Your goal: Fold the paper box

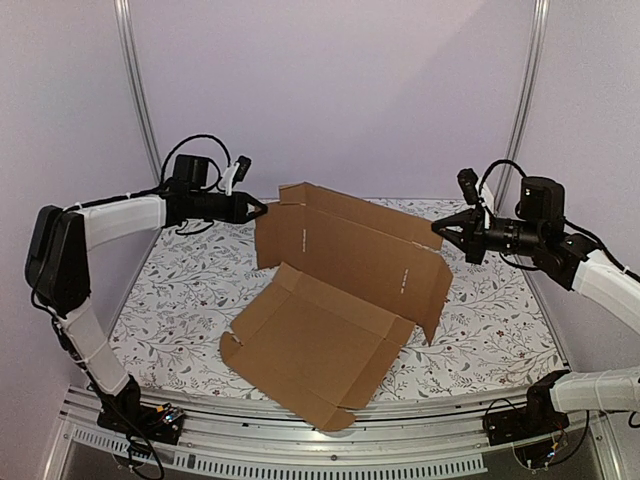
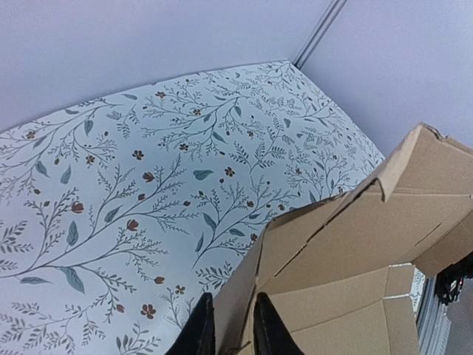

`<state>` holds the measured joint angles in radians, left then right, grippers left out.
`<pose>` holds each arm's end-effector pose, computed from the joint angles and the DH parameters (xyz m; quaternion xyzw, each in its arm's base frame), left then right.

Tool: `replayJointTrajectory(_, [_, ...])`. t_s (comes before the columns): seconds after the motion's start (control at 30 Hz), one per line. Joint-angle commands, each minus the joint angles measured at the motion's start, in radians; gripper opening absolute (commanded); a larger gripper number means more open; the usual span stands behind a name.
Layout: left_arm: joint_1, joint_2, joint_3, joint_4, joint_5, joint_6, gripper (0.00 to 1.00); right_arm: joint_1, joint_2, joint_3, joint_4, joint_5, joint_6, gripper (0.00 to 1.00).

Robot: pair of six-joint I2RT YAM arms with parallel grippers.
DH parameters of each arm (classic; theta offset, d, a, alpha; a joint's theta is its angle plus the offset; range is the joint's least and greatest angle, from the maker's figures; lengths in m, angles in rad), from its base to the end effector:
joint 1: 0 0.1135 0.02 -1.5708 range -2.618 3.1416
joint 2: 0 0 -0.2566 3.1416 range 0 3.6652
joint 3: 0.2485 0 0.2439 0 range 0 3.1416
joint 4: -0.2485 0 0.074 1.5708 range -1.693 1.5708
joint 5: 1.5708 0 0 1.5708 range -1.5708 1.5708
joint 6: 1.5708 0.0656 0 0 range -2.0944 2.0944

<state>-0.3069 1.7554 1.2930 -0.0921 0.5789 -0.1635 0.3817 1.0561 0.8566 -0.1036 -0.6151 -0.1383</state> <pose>0.3848 -0.1596 0.2461 0.1985 0.8252 -0.3512 0.3954 0.2263 0.1316 0.3107 -0.3707 0.6960 0.3106 0.5307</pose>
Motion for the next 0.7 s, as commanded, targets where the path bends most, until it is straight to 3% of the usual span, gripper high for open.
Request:
replayJointTrajectory(0.0, [-0.008,-0.044,-0.015,-0.013,-0.020,0.021,0.11,0.007,0.010,0.023,0.013,-0.002,0.036,0.01])
replayJointTrajectory(0.17, [-0.016,-0.051,-0.020,-0.016,-0.019,0.028,0.01,0.007,0.010,0.034,0.000,-0.001,0.049,0.03])
replayJointTrajectory(0.3, [-0.024,-0.056,-0.023,-0.028,-0.027,0.035,0.00,0.007,0.015,0.043,-0.008,0.005,0.057,0.06])
replayJointTrajectory(0.53, [-0.057,-0.102,-0.044,-0.047,-0.119,0.052,0.00,0.008,0.009,0.116,-0.073,0.065,0.031,0.49])
replayJointTrajectory(0.67, [-0.094,-0.142,-0.076,-0.049,-0.198,0.076,0.00,0.007,0.032,0.220,-0.131,0.056,0.003,0.59])
